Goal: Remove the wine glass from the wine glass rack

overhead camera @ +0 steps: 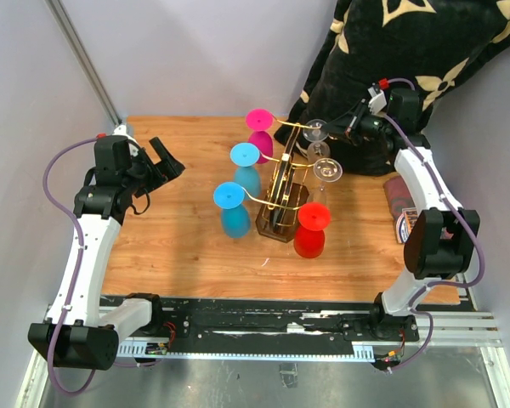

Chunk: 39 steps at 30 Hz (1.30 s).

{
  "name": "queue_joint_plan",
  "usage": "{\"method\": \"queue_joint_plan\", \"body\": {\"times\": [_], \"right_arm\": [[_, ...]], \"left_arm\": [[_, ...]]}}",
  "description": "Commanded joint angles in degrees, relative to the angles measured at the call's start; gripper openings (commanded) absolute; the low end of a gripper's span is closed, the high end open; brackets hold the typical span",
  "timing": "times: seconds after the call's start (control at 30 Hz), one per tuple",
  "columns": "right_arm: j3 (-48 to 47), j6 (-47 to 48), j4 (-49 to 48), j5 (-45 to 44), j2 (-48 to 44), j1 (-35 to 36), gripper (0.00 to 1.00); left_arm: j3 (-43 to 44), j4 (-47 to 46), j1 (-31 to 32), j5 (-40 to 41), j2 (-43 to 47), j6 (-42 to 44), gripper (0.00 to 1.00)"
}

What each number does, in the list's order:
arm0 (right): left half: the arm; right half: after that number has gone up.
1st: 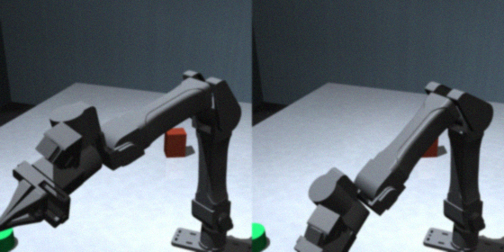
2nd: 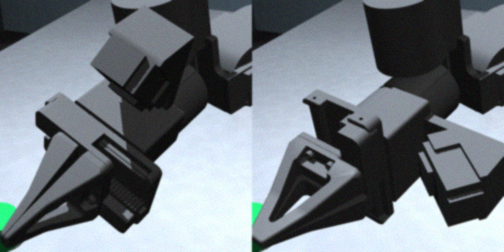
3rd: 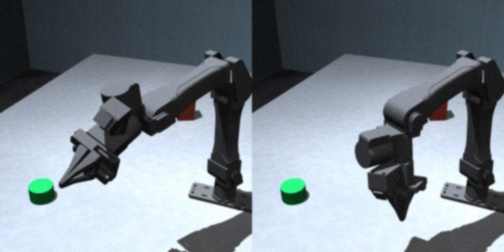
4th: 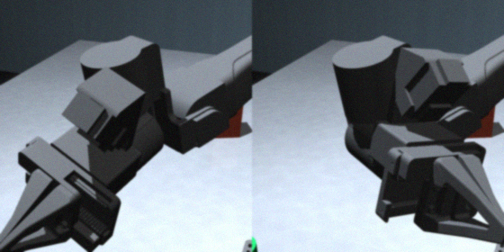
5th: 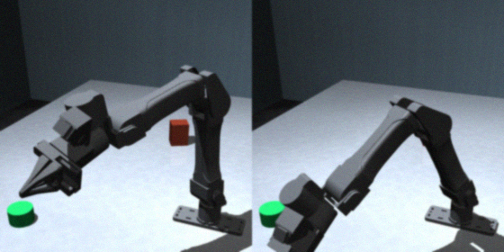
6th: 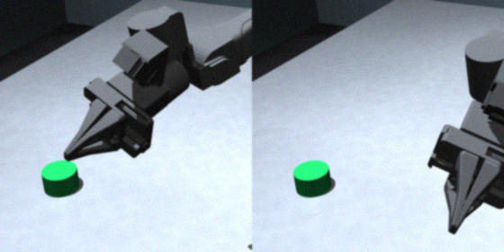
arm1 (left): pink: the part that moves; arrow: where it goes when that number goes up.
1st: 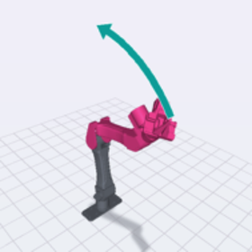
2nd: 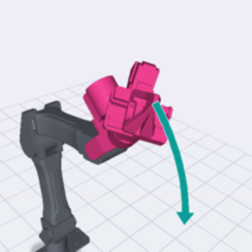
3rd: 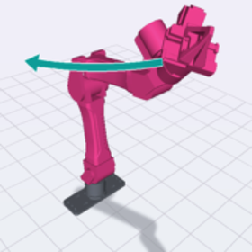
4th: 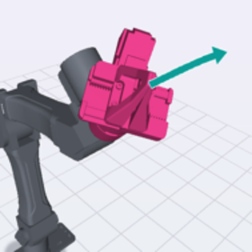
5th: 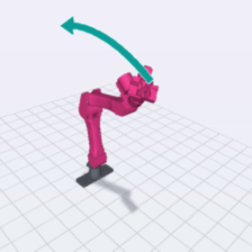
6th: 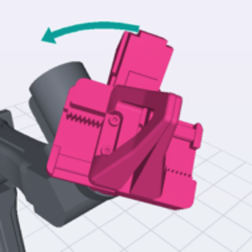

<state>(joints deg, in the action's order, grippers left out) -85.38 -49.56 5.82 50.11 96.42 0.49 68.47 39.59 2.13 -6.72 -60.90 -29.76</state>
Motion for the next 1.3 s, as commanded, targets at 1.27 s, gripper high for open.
{"method": "queue_joint_plan", "body": {"times": [1.27], "right_arm": [[5.92,25.62,34.73,-8.2,-26.65,-18.25,0.01]], "left_arm": [[-0.6,-0.98,0.24,-1.29,1.79,0.13,1.0]]}}
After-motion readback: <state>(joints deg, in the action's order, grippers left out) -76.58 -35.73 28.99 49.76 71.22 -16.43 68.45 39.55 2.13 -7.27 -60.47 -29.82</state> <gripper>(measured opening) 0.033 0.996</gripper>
